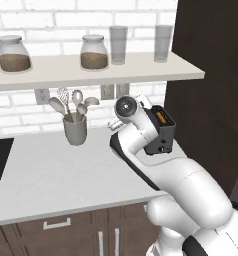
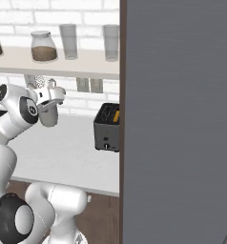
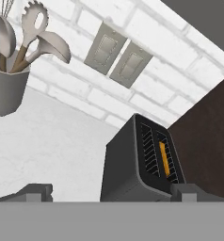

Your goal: Start the toaster. Once the lever pops up, take the bread to the plate on the dining counter.

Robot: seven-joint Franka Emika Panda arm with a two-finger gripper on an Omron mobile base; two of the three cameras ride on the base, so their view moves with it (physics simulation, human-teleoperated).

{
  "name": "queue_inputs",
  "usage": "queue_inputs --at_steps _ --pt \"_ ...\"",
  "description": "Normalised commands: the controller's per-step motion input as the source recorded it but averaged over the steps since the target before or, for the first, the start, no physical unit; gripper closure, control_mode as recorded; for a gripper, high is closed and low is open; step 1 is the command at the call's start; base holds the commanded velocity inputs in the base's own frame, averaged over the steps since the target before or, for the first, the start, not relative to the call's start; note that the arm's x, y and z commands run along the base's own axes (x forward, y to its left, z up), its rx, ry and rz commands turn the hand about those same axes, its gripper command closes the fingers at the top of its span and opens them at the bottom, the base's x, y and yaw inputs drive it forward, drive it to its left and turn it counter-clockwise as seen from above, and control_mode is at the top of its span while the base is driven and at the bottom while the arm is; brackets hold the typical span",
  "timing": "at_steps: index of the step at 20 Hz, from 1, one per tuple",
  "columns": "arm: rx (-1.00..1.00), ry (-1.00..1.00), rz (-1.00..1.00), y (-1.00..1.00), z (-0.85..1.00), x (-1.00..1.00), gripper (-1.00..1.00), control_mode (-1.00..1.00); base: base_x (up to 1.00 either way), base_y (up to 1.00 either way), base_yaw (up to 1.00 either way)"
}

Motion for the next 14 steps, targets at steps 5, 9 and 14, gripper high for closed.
queue_inputs --at_steps 5,9,14 --pt "0.0 0.0 0.0 0.0 0.0 0.0 -1.0 -1.0 0.0 0.0 0.0" --pt "0.0 0.0 0.0 0.0 0.0 0.0 -1.0 -1.0 0.0 0.0 0.0" --pt "0.0 0.0 0.0 0.0 0.0 0.0 -1.0 -1.0 0.0 0.0 0.0"
